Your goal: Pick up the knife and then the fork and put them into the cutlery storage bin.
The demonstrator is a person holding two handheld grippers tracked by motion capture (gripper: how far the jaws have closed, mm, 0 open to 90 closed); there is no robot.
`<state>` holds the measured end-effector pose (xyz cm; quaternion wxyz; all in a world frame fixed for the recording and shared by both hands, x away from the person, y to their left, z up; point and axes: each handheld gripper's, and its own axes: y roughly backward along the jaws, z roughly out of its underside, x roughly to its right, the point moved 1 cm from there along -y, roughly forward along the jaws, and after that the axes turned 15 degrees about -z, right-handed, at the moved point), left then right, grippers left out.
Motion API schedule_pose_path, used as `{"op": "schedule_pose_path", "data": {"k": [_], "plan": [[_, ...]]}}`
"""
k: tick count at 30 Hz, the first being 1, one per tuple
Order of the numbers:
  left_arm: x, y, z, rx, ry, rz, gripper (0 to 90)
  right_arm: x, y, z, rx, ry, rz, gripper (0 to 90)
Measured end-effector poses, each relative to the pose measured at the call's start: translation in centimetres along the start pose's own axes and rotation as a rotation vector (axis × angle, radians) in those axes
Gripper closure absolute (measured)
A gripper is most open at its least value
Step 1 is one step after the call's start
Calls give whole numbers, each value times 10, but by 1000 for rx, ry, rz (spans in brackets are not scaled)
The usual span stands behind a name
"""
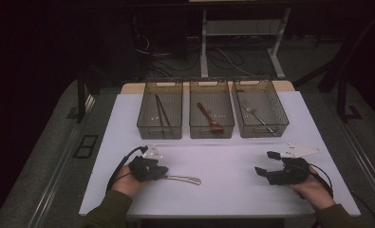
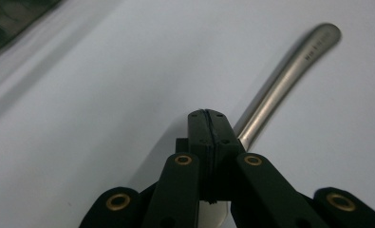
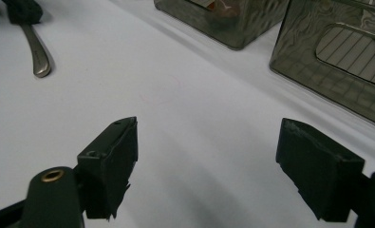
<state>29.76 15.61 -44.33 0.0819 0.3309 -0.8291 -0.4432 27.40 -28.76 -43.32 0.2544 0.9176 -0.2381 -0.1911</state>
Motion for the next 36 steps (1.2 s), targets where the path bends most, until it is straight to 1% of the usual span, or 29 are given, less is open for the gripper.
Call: {"op": "schedule_pose_path", "data": {"k": [1, 4, 6, 7, 8, 9, 12, 13, 14, 16, 17, 18, 20, 21, 23, 24, 27, 30, 33, 35, 36], "plan": [[1, 2, 2, -8, 5, 8, 888, 0, 0, 0, -1, 0, -1, 210], [5, 6, 6, -11, -11, 30, 888, 0, 0, 0, -1, 0, -1, 209], [7, 9, 7, 0, -15, 39, 887, 0, 0, 0, -2, 0, -2, 209], [7, 10, 7, 21, 1, 41, 880, 0, 0, 0, -3, 1, -2, 209], [6, 12, 7, 44, -5, 47, 841, 1, 0, 0, -4, 1, -2, 210], [6, 14, 6, 73, 9, 57, 829, 1, 0, 0, -5, 0, -4, 210], [9, 17, 3, 145, -9, 86, 752, 0, -1, 1, -9, 2, -6, 210], [11, 17, 3, 157, -22, 95, 733, 0, 0, 0, -8, 2, -7, 210], [14, 15, 2, 164, -48, 106, 708, 0, 0, 0, -7, 1, -8, 210], [18, 12, 2, 152, -69, 118, 682, 1, -1, 0, -7, 4, -10, 210], [19, 9, 2, 146, -80, 116, 679, 1, -1, 1, -8, 3, -10, 210], [20, 7, 2, 140, -88, 115, 680, 0, -1, 1, -10, 3, -11, 210], [20, 3, 3, 144, -92, 119, 695, 0, -1, 1, -8, 4, -11, 210], [20, 2, 3, 139, -109, 118, 708, 1, -1, 0, -7, 4, -12, 210], [19, -1, 5, 121, -124, 120, 720, 1, -1, 0, -7, 4, -11, 210], [19, -2, 6, 132, -125, 125, 723, 0, -1, 1, -7, 4, -11, 210], [19, -2, 8, 144, -137, 128, 729, 0, 0, 0, -4, 1, -11, 210], [21, -2, 8, 150, -173, 120, 756, 1, 0, 1, -5, 4, -11, 209], [21, -2, 8, 157, -175, 127, 771, 0, -1, 0, -6, 2, -15, 210], [21, -2, 8, 160, -189, 132, 787, 0, -1, 0, -8, 3, -16, 210], [21, -2, 8, 160, -176, 136, 788, 1, -1, 0, -8, 2, -17, 210]]}}
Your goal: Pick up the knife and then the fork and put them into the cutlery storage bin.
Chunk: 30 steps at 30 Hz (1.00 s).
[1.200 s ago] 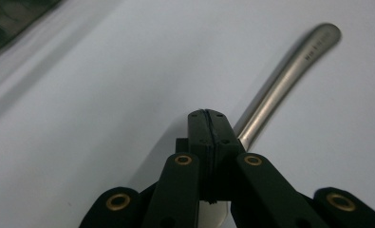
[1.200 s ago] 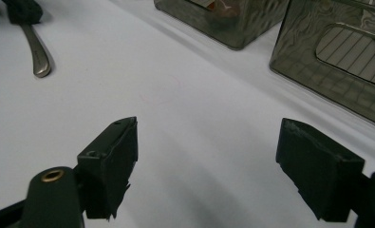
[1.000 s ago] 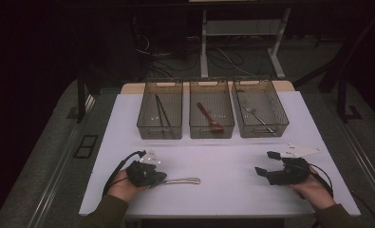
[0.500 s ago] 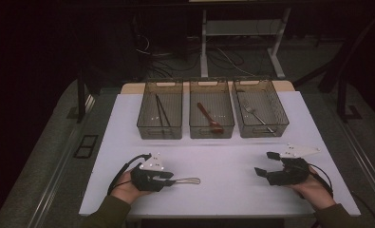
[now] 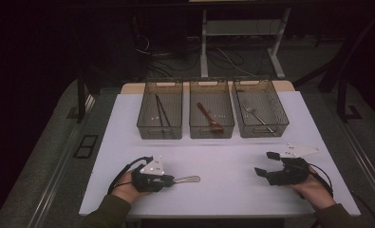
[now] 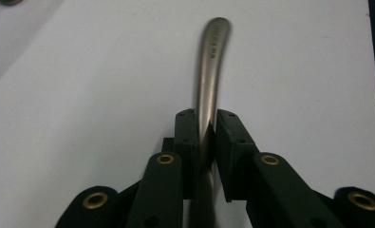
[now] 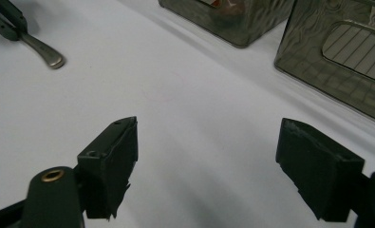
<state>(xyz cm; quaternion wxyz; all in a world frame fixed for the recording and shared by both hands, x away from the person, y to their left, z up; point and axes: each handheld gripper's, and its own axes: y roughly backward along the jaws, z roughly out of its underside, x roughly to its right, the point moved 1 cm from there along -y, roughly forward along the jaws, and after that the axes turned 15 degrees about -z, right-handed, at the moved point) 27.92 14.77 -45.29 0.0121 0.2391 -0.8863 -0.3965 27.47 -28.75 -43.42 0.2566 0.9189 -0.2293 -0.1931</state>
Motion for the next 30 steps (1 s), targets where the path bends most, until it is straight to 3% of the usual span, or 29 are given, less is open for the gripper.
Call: {"op": "schedule_pose_path", "data": {"k": [3, 11, 17, 21, 30], "plan": [[-1, 0, -1, -7, -16, -2, 789, 1, 0, 0, -1, 3, 1, 210], [0, -1, -6, -17, -10, -4, 790, 2, 1, 0, -5, 3, -9, 201], [-1, 2, -14, -3, -12, 1, 791, 1, 4, -5, -13, -13, -67, 160], [1, 4, -23, 13, -16, 9, 790, 1, 4, -8, -54, -30, -124, 161], [7, -5, -60, 36, -81, 69, 790, -19, -13, -37, -127, 127, -210, 225]]}}
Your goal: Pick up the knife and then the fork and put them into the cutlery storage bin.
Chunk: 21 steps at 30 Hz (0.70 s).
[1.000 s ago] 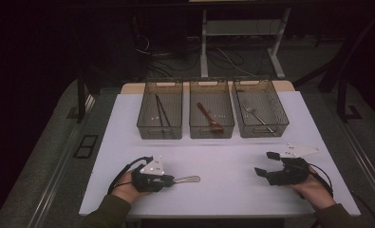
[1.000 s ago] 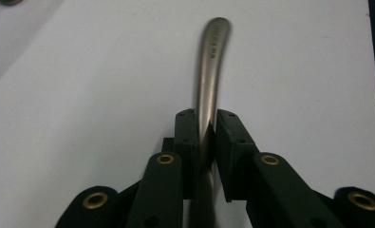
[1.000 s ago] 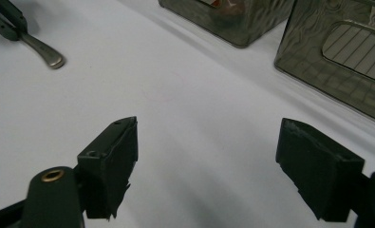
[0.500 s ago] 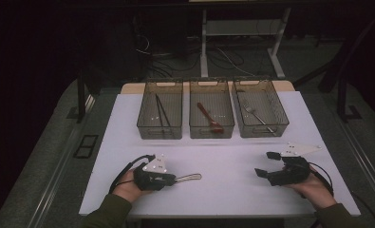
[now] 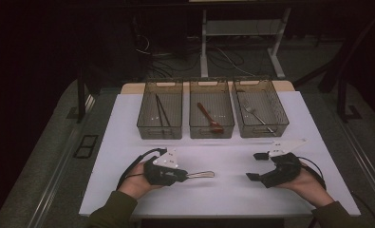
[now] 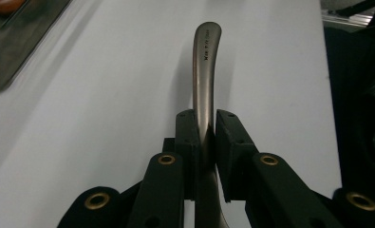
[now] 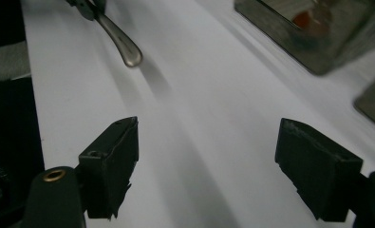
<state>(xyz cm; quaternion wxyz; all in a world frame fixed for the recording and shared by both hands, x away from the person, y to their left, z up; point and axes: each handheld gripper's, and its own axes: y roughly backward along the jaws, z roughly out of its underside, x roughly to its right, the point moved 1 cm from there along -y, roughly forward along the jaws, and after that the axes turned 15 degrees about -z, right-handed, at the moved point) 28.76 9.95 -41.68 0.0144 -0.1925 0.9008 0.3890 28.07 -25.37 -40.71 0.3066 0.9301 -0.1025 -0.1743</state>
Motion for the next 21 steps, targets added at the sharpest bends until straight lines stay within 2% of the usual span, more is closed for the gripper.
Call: {"op": "schedule_pose_path", "data": {"k": [3, 7, 9, 11, 16, 18, 21], "plan": [[2, -7, -14, 1, -25, 21, 790, -4, -9, -13, -26, 38, -41, 250], [5, -15, -30, 8, -50, 43, 790, -11, -24, -28, -87, 89, -96, 276], [6, -19, -39, 12, -79, 57, 790, -14, -33, -35, -120, 122, -125, 306], [8, -22, -46, 21, -95, 67, 790, -15, -38, -39, -138, 157, -136, 324], [12, -31, -60, 27, -117, 86, 790, -17, -50, -50, -164, 192, -142, 349], [12, -33, -64, 31, -141, 81, 790, -17, -54, -53, -175, 222, -153, 355], [14, -35, -67, 28, -155, 87, 790, -17, -62, -56, -207, 242, -181, 389]]}}
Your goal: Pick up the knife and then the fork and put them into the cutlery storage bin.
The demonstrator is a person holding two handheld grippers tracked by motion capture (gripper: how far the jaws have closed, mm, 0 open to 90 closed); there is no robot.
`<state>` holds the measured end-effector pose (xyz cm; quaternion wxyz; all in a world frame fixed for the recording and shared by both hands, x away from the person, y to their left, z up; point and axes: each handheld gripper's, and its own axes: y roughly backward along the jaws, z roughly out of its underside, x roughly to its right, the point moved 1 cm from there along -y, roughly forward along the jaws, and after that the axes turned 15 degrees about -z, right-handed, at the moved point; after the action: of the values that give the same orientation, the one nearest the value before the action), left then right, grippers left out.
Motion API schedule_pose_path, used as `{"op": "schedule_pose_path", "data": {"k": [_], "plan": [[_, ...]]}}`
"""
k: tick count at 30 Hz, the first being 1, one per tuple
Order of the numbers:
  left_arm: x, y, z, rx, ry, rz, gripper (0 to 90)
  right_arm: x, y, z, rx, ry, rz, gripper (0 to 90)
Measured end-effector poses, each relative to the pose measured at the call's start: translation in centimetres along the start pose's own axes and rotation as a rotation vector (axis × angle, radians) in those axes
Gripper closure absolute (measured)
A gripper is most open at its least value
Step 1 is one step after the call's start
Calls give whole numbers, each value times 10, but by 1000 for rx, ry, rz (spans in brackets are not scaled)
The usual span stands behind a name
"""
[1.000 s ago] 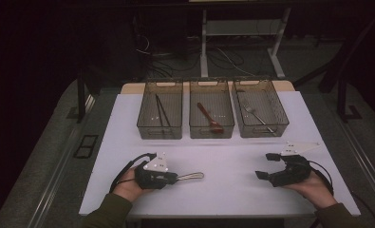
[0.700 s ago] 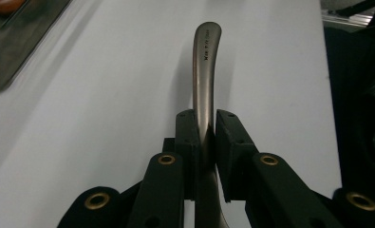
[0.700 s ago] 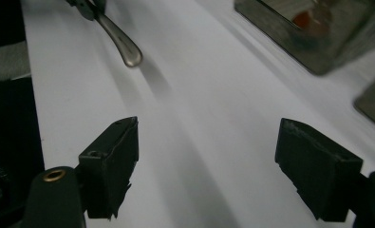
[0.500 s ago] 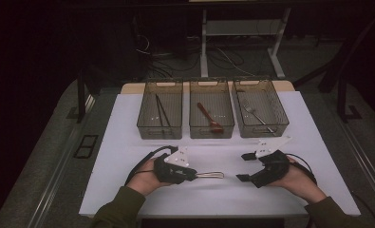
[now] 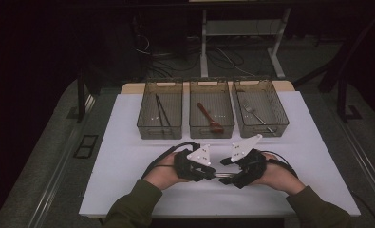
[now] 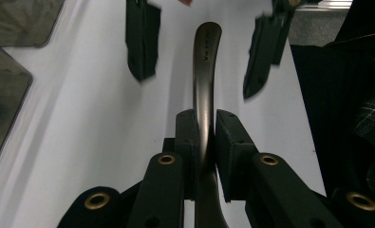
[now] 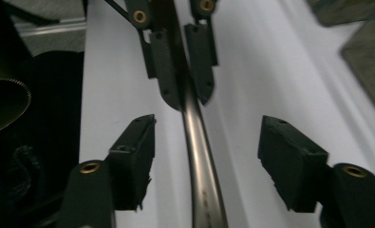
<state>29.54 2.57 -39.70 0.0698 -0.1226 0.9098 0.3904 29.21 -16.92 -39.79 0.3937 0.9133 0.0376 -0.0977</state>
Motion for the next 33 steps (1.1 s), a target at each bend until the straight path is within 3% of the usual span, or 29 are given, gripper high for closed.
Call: {"op": "schedule_pose_path", "data": {"k": [1, 6, 13, 18, 21, 29, 33], "plan": [[0, 0, 0, -1, 1, 3, 790, 2, -3, -1, -15, 21, -7, 410], [2, 0, 1, 0, 11, 12, 790, 1, -13, -1, -68, 21, -39, 543], [6, -2, -3, -9, -20, 14, 790, -2, -22, -2, -115, 54, -22, 669], [8, -3, -4, -8, -28, 19, 790, -5, -26, -2, -141, 54, -40, 758], [9, -4, -4, -13, -32, 24, 790, -5, -27, -2, -146, 73, -40, 765], [8, -6, -1, -44, -44, 26, 788, -4, -36, 1, -134, 57, -35, 771], [4, -3, 2, -12, -1, 3, 770, -3, -35, 2, -120, 37, -18, 772]]}}
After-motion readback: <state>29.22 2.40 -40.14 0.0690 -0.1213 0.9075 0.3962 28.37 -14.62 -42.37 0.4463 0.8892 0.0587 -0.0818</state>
